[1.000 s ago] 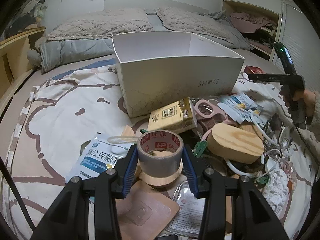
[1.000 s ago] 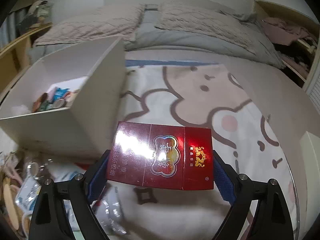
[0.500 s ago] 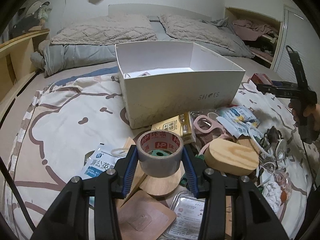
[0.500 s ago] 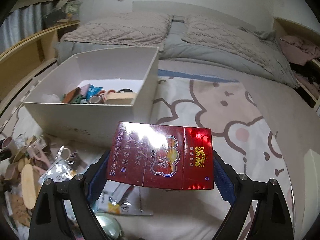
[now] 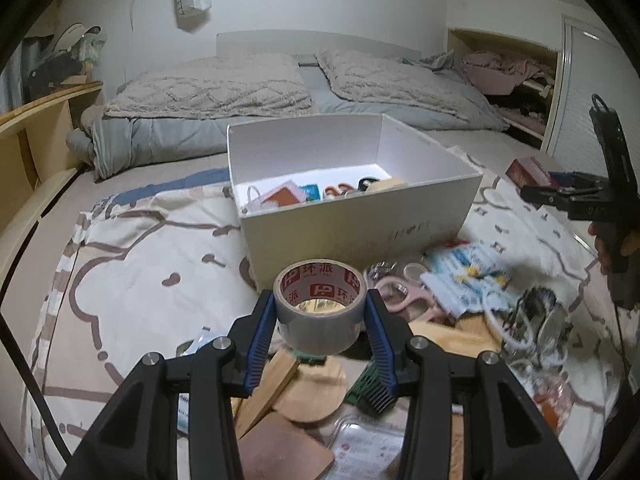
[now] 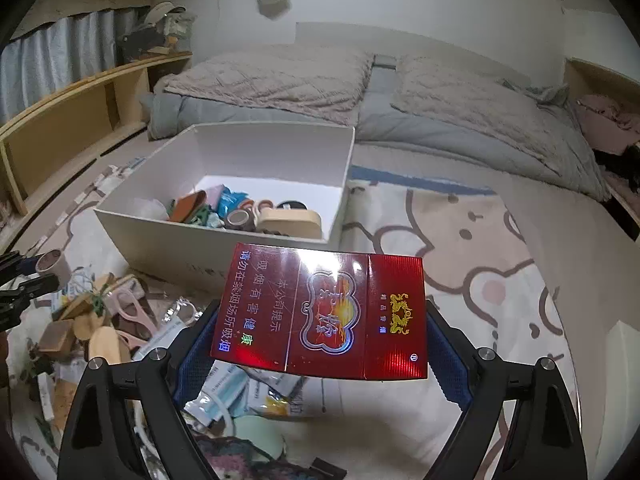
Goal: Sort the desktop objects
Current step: 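Lift the cigarette box and tape roll and carry both over the white box, then open the right gripper to drop the red cigarette box into the box, then open the left gripper to drop the tape roll into the box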
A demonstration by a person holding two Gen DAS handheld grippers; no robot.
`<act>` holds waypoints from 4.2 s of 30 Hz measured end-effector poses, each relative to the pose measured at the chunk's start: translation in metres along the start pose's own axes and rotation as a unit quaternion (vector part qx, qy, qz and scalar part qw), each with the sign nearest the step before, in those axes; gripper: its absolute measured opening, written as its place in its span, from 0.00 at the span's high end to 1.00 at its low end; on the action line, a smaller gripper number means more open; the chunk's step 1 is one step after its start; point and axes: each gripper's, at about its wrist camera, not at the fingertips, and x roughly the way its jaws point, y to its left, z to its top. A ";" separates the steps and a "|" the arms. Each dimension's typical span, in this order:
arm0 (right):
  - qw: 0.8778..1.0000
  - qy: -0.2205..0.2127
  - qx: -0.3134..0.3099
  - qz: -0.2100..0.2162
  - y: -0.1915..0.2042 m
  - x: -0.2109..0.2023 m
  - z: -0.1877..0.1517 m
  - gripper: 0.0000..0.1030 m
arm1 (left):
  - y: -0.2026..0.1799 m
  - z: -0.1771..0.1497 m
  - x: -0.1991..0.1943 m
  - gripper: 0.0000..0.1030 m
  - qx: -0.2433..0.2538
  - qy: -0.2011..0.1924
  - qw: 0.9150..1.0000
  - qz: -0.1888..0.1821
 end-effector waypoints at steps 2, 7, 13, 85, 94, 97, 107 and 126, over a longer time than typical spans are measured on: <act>1.000 -0.004 0.000 0.001 0.003 -0.002 0.004 0.11 | -0.003 0.006 -0.001 0.57 -0.001 -0.006 1.000 -0.001; 1.000 -0.019 0.001 0.008 0.008 -0.009 0.017 0.11 | -0.011 0.026 -0.005 0.57 0.005 -0.030 1.000 0.003; 0.999 -0.032 -0.003 0.020 0.014 -0.015 0.033 0.11 | -0.015 0.054 -0.010 0.57 0.000 -0.061 0.998 0.011; 0.987 0.156 0.035 0.009 0.038 0.209 0.164 0.11 | 0.024 0.167 0.109 0.57 -0.071 -0.090 0.991 0.067; 0.991 0.112 0.075 0.001 0.026 0.217 0.167 0.00 | 0.028 0.166 0.125 0.57 -0.096 -0.067 0.991 0.065; 0.993 0.093 0.069 0.007 0.026 0.207 0.169 0.00 | 0.025 0.166 0.128 0.57 -0.091 -0.061 0.992 0.069; 0.997 0.063 0.015 0.041 0.031 0.158 0.154 0.00 | 0.024 0.172 0.135 0.57 -0.107 -0.043 0.991 0.071; 0.996 0.025 -0.060 0.067 0.034 0.084 0.122 0.00 | 0.002 0.199 0.160 0.57 -0.126 -0.017 0.987 0.101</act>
